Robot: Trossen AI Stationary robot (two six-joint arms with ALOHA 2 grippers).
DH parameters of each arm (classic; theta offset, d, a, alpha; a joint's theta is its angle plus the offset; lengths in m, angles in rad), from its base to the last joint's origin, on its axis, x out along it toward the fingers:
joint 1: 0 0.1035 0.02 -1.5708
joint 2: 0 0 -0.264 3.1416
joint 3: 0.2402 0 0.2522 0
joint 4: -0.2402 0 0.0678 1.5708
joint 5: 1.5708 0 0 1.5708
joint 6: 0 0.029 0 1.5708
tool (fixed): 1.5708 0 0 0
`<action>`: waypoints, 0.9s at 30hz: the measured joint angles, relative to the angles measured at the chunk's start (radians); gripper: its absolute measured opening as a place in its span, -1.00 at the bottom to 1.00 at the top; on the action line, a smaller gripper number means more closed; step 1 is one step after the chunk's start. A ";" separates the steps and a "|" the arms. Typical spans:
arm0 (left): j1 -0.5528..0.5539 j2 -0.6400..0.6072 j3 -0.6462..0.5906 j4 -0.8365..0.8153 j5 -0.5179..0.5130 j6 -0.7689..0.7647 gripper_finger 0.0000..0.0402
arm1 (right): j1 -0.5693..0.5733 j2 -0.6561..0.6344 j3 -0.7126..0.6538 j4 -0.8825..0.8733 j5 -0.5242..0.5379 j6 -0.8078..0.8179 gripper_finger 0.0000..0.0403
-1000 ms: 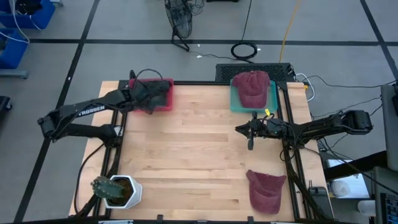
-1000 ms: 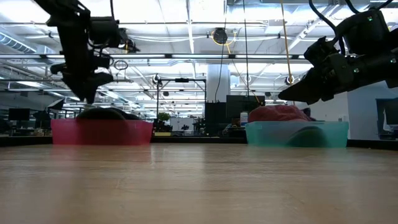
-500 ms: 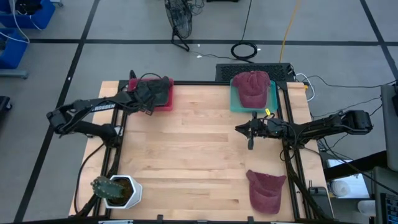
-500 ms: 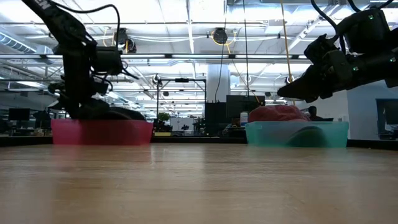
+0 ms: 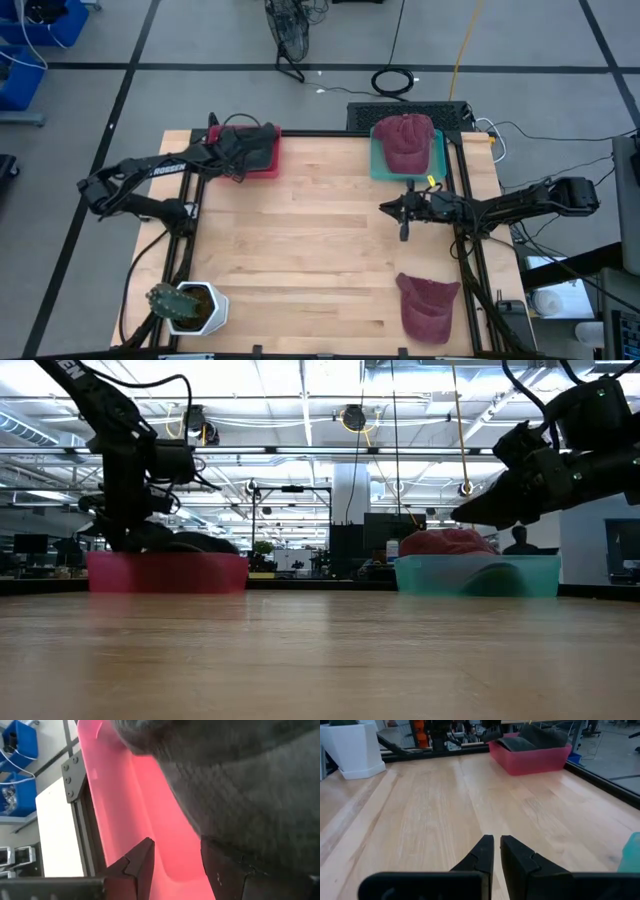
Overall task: Pick & Place hat
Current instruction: Put the black cap into the red bin
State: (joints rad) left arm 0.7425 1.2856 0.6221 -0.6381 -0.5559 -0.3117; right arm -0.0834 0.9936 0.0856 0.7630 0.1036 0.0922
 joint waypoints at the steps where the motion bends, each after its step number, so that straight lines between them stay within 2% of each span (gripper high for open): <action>1: -0.002 -0.009 0.004 -0.016 0.006 -0.002 -0.18 | 0.000 0.000 -0.006 0.014 0.000 0.000 -0.89; 9: -0.047 -0.158 0.059 -0.140 0.022 -0.039 -0.18 | 0.000 0.000 -0.015 0.063 0.000 0.001 -0.89; 13: -0.087 -0.251 0.072 -0.084 0.066 -0.057 -0.18 | 0.000 0.000 -0.016 0.064 0.000 0.001 -0.89; 17: -0.136 -0.305 0.072 0.016 0.163 -0.056 -0.18 | 0.000 0.000 -0.016 0.065 0.000 0.001 -0.89; 20: -0.181 -0.298 0.072 0.077 0.222 -0.056 -0.18 | 0.000 0.000 -0.017 0.074 0.000 0.001 -0.89; 27: -0.255 -0.168 0.072 0.087 0.217 -0.056 -0.18 | 0.000 0.000 -0.018 0.079 0.000 0.019 -0.89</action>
State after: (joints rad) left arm 0.4879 1.1175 0.6937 -0.5510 -0.3393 -0.3676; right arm -0.0830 0.9936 0.0681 0.8416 0.1036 0.1116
